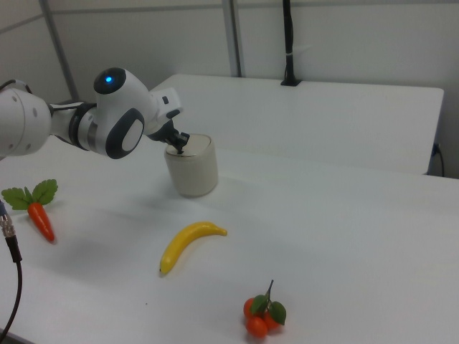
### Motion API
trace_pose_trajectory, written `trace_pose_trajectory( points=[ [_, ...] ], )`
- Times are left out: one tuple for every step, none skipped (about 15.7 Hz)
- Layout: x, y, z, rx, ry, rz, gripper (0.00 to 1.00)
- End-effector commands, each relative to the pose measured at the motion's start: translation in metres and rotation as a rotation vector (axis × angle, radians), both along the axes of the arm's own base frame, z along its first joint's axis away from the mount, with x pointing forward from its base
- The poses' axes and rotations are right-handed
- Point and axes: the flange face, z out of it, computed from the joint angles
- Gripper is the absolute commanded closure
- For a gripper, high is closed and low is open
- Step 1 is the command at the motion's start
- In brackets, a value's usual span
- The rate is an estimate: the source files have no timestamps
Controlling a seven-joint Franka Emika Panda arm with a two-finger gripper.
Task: Close garbage bin
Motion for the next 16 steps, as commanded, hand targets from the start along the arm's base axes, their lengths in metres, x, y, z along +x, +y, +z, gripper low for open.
trace_pose_trajectory(
  points=[
    [-0.009, -0.004, -0.010, -0.022, 0.038, 0.022, 1.00],
    [-0.009, -0.004, -0.011, -0.023, 0.041, 0.022, 1.00],
    [-0.009, -0.004, -0.014, -0.023, 0.046, 0.022, 1.00],
    [-0.008, -0.003, -0.018, -0.024, 0.050, 0.022, 1.00],
    [-0.008, -0.003, -0.019, -0.026, 0.051, 0.023, 1.00],
    [-0.008, -0.003, -0.019, -0.026, 0.051, 0.023, 1.00],
    [-0.008, -0.003, -0.021, -0.027, 0.054, 0.023, 1.00],
    [-0.008, -0.003, -0.023, -0.031, 0.057, 0.026, 1.00],
    [-0.007, -0.003, -0.021, -0.031, 0.054, 0.026, 1.00],
    [-0.007, -0.004, -0.018, -0.030, 0.049, 0.024, 1.00],
    [-0.007, -0.006, -0.012, -0.027, 0.042, 0.019, 1.00],
    [-0.007, -0.008, -0.006, -0.025, 0.033, 0.015, 1.00],
    [-0.008, -0.009, 0.003, -0.021, 0.022, 0.013, 1.00],
    [-0.009, -0.011, 0.008, -0.017, 0.015, 0.007, 1.00],
    [-0.010, -0.014, 0.017, -0.014, 0.004, 0.001, 1.00],
    [-0.012, -0.014, 0.025, -0.011, 0.012, 0.002, 1.00]
  ],
)
